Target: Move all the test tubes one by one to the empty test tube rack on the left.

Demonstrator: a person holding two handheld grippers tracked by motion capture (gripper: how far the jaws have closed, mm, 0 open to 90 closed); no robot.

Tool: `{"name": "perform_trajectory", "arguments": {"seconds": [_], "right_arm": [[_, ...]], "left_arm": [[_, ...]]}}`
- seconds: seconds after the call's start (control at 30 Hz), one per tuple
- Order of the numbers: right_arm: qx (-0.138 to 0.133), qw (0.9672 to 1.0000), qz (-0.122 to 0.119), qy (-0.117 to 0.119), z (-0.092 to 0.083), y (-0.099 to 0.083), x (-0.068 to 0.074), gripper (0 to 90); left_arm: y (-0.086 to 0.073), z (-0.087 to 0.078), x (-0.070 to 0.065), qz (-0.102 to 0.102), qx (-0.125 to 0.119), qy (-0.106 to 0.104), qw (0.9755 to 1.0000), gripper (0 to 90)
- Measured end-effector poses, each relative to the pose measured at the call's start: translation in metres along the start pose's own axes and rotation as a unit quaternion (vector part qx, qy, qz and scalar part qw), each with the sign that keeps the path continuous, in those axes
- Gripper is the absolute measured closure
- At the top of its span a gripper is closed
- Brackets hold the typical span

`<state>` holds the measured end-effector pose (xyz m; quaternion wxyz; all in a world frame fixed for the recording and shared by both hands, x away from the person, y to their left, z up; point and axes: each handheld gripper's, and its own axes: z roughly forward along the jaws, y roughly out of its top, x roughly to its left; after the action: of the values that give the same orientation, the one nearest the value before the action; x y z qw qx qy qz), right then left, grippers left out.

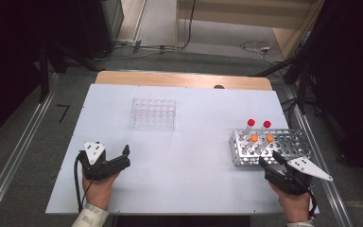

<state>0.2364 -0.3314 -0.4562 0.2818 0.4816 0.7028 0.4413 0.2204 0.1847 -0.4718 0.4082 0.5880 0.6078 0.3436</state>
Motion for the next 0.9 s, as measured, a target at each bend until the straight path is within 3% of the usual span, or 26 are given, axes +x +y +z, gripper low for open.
{"name": "perform_trajectory", "arguments": {"seconds": [0.2, 0.53, 0.9], "right_arm": [[-0.007, 1.0000, -0.001, -0.003, 0.003, 0.002, 0.000, 45.4], [-0.005, 0.9999, -0.009, 0.000, 0.013, 0.004, 0.001, 61.0], [0.000, 0.9998, -0.021, -0.004, 0.022, 0.006, 0.003, 66.0]], "left_arm": [[0.000, 0.001, -0.001, 0.000, 0.000, 0.000, 1.0000, 4.5], [-0.001, 0.001, -0.001, 0.000, 0.003, -0.001, 1.0000, 4.5], [-0.001, 0.001, -0.001, -0.001, 0.003, -0.003, 1.0000, 4.5]]}}
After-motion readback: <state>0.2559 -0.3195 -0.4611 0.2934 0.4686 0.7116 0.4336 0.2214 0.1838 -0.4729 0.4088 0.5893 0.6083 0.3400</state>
